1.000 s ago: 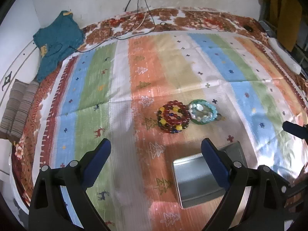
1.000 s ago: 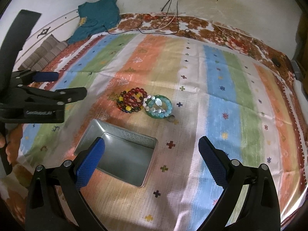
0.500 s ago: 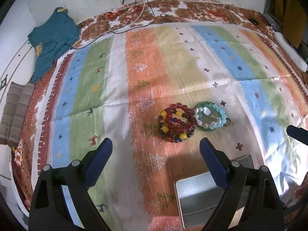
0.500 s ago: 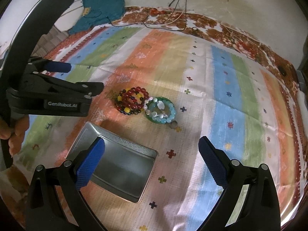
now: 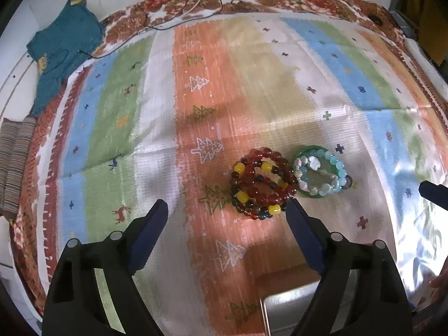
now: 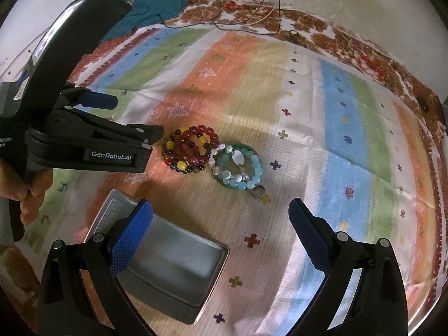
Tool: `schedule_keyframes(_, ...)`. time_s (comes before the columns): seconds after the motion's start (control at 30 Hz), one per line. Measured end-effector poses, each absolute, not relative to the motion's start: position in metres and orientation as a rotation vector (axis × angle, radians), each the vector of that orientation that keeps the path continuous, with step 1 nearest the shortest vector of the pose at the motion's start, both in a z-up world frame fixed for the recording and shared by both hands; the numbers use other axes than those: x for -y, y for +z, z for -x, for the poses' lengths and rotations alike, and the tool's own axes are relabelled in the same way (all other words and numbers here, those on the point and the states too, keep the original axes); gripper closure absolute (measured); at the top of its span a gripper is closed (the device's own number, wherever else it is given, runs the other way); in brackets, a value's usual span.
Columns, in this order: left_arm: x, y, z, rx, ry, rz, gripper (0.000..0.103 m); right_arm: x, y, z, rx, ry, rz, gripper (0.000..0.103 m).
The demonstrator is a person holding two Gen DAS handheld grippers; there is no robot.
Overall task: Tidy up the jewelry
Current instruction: 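Lower the left tool onto the red bead bracelet and close it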
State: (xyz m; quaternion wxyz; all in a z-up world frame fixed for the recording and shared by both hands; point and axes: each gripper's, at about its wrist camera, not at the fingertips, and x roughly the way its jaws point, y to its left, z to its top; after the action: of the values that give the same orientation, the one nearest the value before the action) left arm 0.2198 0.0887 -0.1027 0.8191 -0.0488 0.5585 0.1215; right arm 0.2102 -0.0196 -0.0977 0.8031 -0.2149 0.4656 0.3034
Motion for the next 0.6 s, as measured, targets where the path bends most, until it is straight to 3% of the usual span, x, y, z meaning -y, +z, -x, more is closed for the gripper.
schedule_keyframes(0.6, -0.092, -0.134, -0.249, -1.255, 0.195, 0.085, 0.035, -0.009, -0.123, -0.233, -1.034, 0.676, 0.537, 0.004)
